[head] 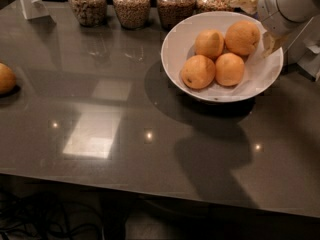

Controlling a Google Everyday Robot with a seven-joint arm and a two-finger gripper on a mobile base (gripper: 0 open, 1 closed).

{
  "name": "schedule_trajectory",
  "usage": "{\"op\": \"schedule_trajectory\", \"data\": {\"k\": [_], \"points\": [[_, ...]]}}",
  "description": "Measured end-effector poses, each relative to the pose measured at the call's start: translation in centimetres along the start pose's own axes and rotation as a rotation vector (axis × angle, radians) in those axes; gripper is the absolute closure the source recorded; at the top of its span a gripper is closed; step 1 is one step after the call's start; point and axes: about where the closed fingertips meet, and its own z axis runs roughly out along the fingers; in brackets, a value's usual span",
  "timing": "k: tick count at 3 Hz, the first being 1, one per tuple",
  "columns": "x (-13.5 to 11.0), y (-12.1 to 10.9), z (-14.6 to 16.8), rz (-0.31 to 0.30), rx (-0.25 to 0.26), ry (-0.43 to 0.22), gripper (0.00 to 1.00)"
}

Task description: Pick orange from white bowl

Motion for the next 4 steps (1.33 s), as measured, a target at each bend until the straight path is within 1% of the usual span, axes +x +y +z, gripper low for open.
{"op": "schedule_trajectory", "data": {"k": [1, 2, 3, 4], "points": [[0.6, -0.4, 1.5, 0.009, 0.0, -0.014, 0.15], [0.9, -0.6, 3.3, 0.022, -0.018, -0.028, 0.16], [1.0, -0.3, 4.8, 0.029, -0.041, -0.042, 0.18], [1.0, 0.0, 6.0, 0.035, -0.063, -0.053, 0.24]]}}
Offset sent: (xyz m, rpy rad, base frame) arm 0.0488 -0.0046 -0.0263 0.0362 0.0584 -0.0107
